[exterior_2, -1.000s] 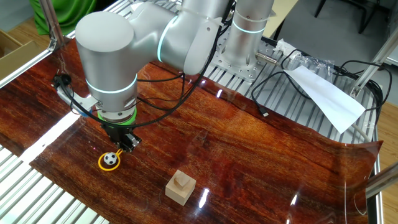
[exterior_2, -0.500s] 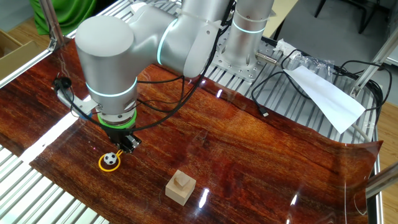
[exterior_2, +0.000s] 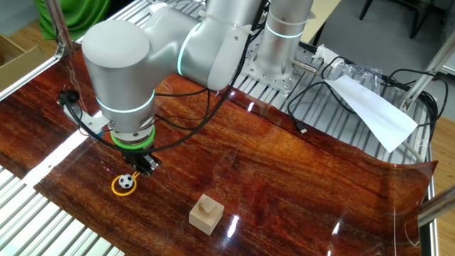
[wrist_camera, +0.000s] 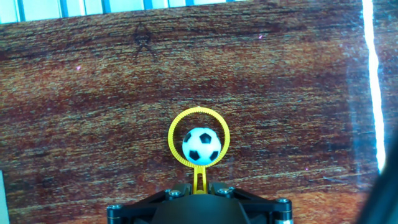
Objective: Attach the bubble ring to the ball
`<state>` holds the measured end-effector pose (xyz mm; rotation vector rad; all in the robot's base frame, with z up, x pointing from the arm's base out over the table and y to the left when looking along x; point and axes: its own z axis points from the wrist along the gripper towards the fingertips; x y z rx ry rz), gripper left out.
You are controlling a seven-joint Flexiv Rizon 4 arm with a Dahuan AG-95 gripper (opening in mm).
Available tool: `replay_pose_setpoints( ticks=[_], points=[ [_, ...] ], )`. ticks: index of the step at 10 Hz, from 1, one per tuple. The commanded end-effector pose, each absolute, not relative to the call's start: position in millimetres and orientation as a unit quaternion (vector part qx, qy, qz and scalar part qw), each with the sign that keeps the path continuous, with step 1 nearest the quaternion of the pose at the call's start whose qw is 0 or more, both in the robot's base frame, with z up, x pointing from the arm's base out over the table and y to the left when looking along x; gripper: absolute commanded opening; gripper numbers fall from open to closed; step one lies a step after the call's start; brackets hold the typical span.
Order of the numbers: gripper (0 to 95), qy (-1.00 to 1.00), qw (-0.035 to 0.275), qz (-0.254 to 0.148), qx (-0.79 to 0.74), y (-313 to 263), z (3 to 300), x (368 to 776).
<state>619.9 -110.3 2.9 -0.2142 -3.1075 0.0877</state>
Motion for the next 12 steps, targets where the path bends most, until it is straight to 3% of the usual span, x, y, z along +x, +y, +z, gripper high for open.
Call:
replay_pose_setpoints(
  ticks=[1,2,3,10,11,12],
  points=[
    [38.0,-0.997,0.012,0.028,-0.075,-110,1,620],
    [38.0,-0.997,0.013,0.028,-0.076,-110,1,620],
    [57.0,-0.996,0.013,0.028,-0.078,-110,1,620],
    [57.0,-0.997,0.019,0.022,-0.070,-112,20,619],
    [38.0,-0.998,0.019,0.022,-0.063,-113,26,619],
    [38.0,-0.998,0.020,0.023,-0.060,-113,30,618]
  ],
)
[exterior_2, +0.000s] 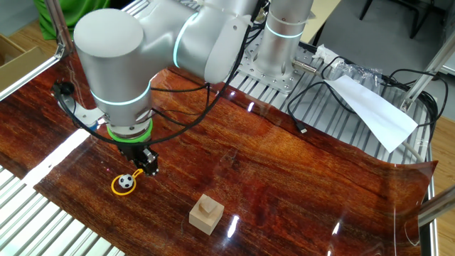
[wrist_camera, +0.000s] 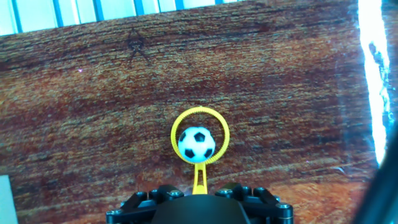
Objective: Attach the bubble ring to the ball
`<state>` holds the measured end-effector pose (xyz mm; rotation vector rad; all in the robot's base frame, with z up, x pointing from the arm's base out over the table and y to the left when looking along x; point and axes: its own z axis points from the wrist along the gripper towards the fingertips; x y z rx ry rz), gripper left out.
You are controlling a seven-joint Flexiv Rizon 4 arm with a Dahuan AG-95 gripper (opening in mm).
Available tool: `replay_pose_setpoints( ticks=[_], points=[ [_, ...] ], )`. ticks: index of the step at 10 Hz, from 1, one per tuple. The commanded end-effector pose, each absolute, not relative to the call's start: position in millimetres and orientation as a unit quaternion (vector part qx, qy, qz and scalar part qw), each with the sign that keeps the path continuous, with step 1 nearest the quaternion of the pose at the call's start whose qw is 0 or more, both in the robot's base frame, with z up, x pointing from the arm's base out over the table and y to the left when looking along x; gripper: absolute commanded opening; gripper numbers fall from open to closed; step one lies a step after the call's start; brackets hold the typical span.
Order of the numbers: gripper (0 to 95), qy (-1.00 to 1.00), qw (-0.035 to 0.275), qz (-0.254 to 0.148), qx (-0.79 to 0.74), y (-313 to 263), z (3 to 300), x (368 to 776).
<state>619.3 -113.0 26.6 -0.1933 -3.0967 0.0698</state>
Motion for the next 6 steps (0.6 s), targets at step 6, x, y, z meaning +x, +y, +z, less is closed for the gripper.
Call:
replay_pose_setpoints(
  ticks=[6],
  points=[
    [38.0,-0.998,0.032,0.022,-0.045,-98,61,609]
  ],
)
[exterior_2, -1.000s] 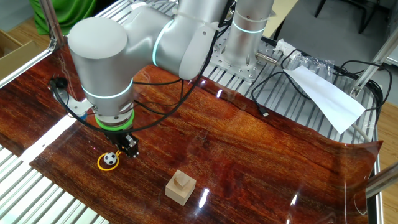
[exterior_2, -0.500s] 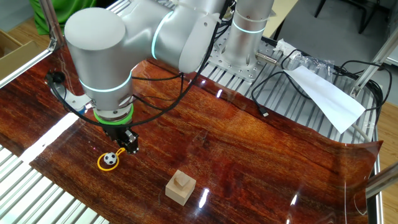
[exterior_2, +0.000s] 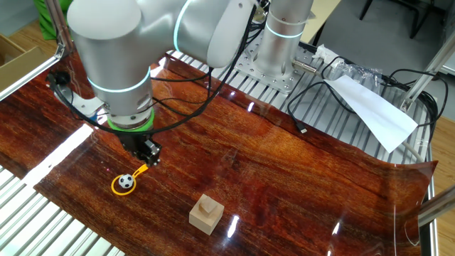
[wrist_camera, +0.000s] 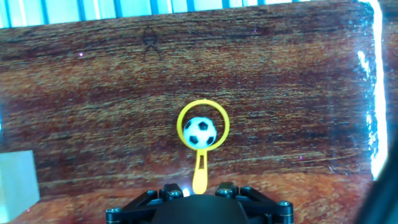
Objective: Attach the bubble ring to the ball
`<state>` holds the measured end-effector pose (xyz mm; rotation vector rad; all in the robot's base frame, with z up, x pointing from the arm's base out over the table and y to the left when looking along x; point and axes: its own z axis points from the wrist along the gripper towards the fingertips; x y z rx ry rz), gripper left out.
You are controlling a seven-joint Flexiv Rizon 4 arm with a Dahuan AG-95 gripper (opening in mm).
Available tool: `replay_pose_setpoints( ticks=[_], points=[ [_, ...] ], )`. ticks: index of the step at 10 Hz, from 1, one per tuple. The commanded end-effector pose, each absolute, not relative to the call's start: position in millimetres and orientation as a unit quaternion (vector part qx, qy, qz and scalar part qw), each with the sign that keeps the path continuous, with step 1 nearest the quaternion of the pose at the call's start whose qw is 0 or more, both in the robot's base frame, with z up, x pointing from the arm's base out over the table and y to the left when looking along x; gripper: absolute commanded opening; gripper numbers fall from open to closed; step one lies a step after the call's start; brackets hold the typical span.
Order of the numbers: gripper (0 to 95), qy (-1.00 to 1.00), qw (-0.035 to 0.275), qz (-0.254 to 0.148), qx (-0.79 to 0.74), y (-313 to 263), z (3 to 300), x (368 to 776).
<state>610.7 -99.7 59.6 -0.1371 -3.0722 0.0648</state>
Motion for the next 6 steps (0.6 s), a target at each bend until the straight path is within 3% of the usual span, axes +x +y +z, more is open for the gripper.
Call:
replay_pose_setpoints(
  ticks=[1,2,3,6],
  points=[
    [38.0,-0.998,0.031,0.023,-0.048,-88,63,603],
    [38.0,-0.998,0.033,0.025,-0.049,-80,65,598],
    [19.0,-0.998,0.034,0.025,-0.050,-74,67,593],
    [19.0,-0.998,0.034,0.028,-0.049,-53,74,578]
  ],
)
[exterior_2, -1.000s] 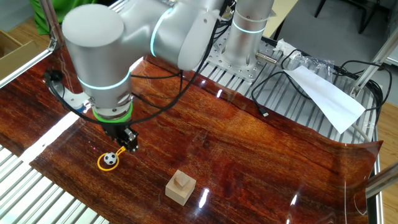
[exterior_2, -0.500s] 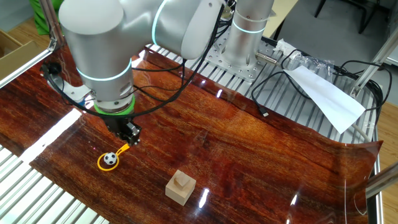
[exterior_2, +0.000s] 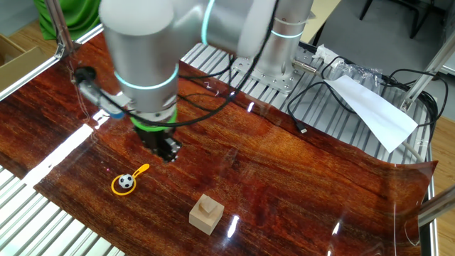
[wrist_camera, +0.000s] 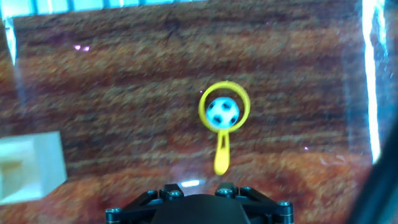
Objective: Attach the bubble ring to the ball
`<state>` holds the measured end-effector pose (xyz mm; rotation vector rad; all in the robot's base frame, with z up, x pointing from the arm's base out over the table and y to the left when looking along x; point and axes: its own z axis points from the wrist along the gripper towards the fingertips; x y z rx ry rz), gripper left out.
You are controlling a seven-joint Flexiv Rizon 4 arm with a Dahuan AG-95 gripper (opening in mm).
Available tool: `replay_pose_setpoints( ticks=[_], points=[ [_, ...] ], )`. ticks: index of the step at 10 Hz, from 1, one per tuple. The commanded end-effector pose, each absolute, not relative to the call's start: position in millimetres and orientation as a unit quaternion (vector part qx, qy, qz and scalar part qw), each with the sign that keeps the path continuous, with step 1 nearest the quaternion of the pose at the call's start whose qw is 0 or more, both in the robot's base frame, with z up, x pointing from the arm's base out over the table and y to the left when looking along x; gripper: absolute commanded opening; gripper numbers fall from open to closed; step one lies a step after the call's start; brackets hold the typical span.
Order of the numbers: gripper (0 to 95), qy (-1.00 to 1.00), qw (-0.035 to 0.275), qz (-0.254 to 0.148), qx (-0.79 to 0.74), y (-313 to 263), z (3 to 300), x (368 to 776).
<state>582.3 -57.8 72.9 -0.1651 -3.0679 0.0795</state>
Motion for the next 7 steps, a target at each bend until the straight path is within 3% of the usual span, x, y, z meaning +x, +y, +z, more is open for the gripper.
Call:
replay_pose_setpoints(
  ticks=[1,7],
  points=[
    [0.0,-0.998,0.034,0.029,-0.045,-48,76,573],
    [0.0,-0.999,0.035,0.027,0.007,-29,80,550]
  ],
)
